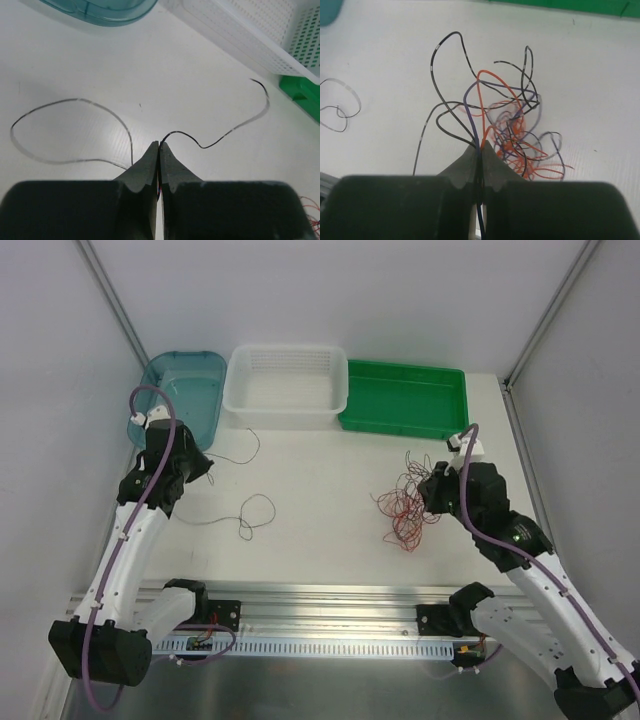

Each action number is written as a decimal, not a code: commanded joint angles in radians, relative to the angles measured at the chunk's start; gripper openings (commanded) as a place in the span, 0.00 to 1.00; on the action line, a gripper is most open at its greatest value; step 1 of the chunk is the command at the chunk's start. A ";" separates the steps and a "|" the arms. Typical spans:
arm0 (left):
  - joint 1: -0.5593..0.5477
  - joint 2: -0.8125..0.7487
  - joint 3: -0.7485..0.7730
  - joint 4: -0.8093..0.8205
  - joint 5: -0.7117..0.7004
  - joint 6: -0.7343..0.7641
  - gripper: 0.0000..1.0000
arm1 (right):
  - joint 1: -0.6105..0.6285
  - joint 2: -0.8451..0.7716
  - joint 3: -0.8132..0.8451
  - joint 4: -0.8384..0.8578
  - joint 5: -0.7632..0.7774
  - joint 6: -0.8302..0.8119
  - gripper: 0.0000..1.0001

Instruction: Untangle the cables

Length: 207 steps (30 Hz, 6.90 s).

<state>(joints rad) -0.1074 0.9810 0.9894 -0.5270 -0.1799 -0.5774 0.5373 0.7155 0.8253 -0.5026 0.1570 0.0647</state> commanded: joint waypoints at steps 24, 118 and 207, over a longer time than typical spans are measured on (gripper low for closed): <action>-0.193 0.070 -0.322 0.125 0.191 -0.039 0.00 | 0.133 0.524 0.038 0.050 -0.324 0.021 0.64; 0.341 1.088 0.922 0.305 0.043 -0.012 0.02 | 0.213 0.246 0.018 -0.177 -0.191 -0.014 0.96; -0.657 0.722 0.153 0.478 0.350 0.281 0.84 | 0.240 0.412 0.015 0.001 -0.189 0.099 0.03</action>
<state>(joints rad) -0.7536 1.6451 1.0691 -0.0807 0.0723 -0.4927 0.7822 1.1934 0.8356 -0.5129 0.0376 0.1524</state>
